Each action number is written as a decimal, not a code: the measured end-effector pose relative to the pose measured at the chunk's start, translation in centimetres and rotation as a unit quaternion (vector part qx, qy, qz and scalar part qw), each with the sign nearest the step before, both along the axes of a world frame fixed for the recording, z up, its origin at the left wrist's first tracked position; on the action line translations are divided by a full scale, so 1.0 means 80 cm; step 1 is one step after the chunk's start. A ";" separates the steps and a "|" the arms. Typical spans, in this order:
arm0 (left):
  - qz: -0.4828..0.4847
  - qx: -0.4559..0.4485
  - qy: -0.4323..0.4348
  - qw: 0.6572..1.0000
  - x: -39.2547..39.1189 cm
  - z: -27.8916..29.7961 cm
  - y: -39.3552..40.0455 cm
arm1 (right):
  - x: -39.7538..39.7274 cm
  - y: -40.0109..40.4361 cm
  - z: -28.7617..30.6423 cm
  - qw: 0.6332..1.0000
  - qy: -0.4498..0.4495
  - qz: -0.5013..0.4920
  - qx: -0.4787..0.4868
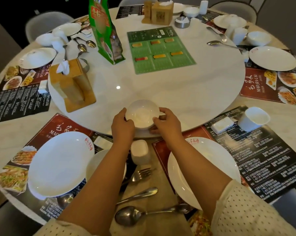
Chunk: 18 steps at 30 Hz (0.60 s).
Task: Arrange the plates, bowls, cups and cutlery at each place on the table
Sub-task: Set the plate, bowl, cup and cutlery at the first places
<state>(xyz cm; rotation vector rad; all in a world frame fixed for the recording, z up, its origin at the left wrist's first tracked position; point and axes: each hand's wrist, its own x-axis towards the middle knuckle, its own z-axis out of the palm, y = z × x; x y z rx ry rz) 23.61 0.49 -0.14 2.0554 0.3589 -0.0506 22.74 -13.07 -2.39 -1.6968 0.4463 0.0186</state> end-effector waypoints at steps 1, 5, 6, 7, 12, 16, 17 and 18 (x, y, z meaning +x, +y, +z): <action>-0.005 -0.003 -0.002 1.000 -0.002 0.001 -0.001 | -0.003 -0.003 0.001 1.000 -0.003 -0.007 0.001; -0.021 -0.049 -0.019 0.998 -0.014 0.010 -0.028 | -0.024 -0.032 0.007 0.998 -0.019 -0.057 0.003; -0.024 -0.064 -0.021 0.997 -0.019 0.012 -0.039 | -0.033 -0.043 0.008 0.997 -0.021 -0.073 0.015; -0.027 -0.075 -0.021 0.997 -0.023 0.015 -0.053 | -0.042 -0.055 0.009 0.995 -0.024 -0.090 0.027; -0.093 -0.110 -0.012 0.990 -0.057 0.017 -0.129 | -0.101 -0.128 0.009 0.981 -0.038 -0.192 0.002; -0.131 -0.162 0.020 0.978 -0.092 0.007 -0.193 | -0.152 -0.186 0.008 0.966 -0.041 -0.255 -0.008; -0.143 -0.162 0.024 0.976 -0.100 0.004 -0.207 | -0.164 -0.200 0.008 0.962 -0.040 -0.270 -0.017; -0.157 -0.161 0.026 0.974 -0.108 0.001 -0.221 | -0.174 -0.214 0.008 0.958 -0.034 -0.283 -0.031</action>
